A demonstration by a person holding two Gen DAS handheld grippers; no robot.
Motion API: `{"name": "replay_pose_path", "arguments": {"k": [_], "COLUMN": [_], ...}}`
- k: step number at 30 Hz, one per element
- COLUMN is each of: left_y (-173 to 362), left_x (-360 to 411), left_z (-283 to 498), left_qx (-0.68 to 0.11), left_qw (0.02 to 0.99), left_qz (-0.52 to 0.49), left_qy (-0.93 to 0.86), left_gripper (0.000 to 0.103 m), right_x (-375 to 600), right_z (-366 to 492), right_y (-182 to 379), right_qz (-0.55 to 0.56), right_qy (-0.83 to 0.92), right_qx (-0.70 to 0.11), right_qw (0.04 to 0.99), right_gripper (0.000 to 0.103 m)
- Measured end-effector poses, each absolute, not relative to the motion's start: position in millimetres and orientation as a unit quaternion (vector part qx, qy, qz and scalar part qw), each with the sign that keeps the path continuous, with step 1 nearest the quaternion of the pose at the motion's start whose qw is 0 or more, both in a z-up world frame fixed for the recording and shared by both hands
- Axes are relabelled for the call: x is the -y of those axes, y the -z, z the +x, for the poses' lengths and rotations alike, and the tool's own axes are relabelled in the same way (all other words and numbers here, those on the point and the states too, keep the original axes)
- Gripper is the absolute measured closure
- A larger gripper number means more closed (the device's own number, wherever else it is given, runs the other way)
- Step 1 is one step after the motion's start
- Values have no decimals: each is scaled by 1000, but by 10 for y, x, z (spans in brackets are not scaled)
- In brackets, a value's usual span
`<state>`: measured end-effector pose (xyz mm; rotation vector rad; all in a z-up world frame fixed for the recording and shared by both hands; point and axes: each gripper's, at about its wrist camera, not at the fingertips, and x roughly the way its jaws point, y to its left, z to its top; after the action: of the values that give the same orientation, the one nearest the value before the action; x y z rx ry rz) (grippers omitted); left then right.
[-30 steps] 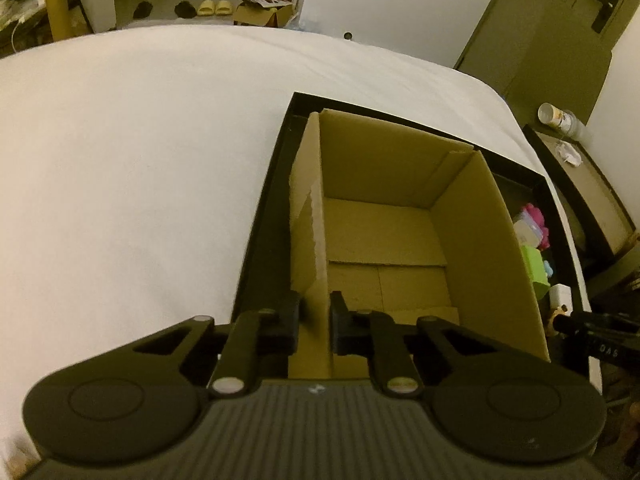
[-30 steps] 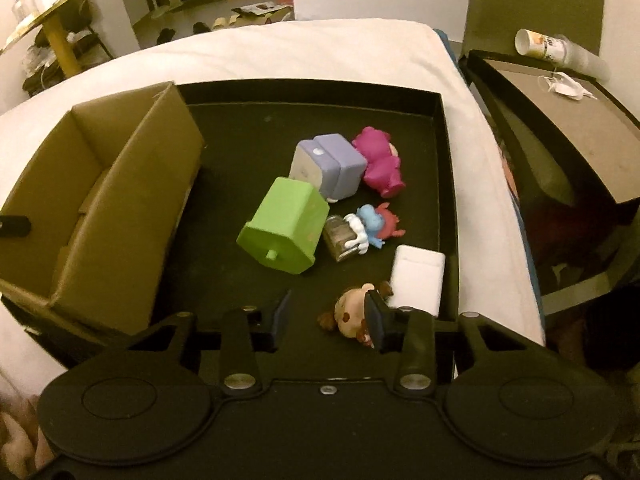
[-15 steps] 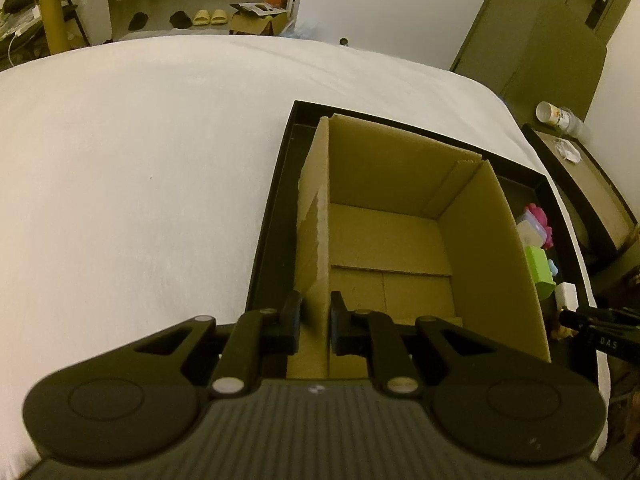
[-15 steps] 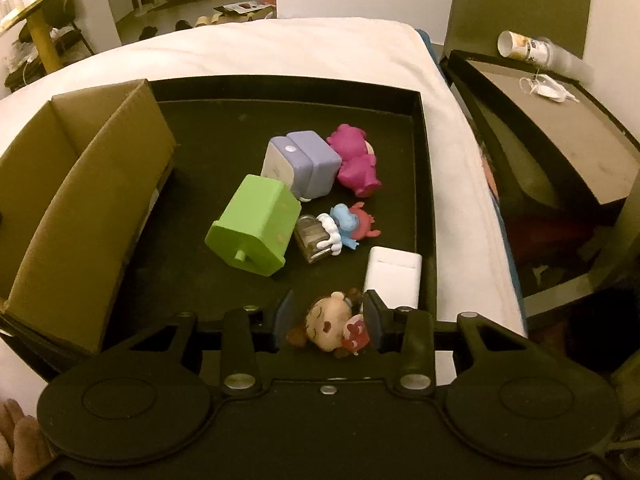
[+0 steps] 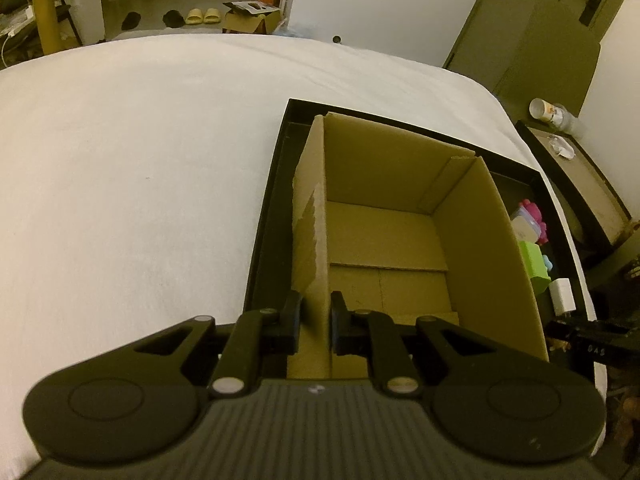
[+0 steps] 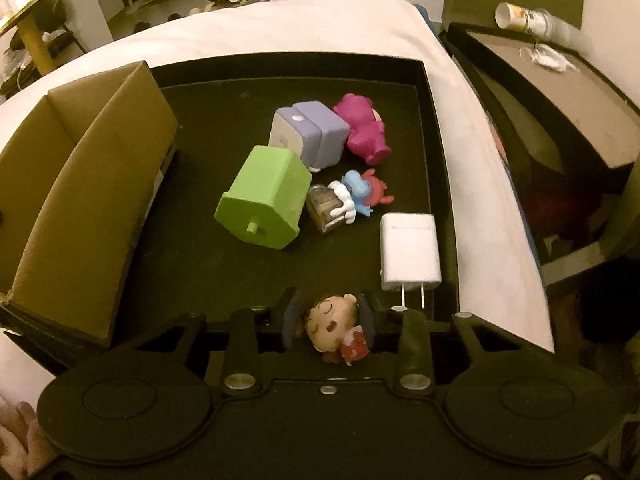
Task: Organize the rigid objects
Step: 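Close the right gripper on the small doll figurine, then lift the doll with the right gripper and carry it over the box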
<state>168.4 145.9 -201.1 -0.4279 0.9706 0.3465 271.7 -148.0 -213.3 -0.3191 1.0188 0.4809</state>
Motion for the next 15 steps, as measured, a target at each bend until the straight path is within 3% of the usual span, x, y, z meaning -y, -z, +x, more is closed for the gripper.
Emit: {"name": "replay_pose_path", "arguments": {"k": [2, 10, 11, 13, 15], "left_y": [2014, 2019, 2014, 2006, 1995], "left_x": [-1463, -1471, -1465, -1459, -1464], "left_z": [1678, 1654, 1656, 1660, 1668], "left_qx": [-461, -461, -462, -463, -464], "left_qw": [849, 849, 849, 849, 849], "left_qz": [-202, -203, -201, -198, -198], "left_qy": [-162, -160, -160, -159, -158], "left_gripper": [89, 89, 89, 89, 89], "right_x": [1494, 1537, 1536, 1544, 1537], "right_z": [2708, 2695, 2690, 2701, 2699], "right_y": [2142, 2229, 2242, 2251, 2240], "right_qz": [-142, -114, -116, -113, -111], "right_qy": [-228, -231, -230, -230, -237], "right_qx": [-489, -511, -511, -512, -514], "right_qw": [830, 820, 820, 820, 817], "right_gripper": [60, 60, 61, 72, 73]}}
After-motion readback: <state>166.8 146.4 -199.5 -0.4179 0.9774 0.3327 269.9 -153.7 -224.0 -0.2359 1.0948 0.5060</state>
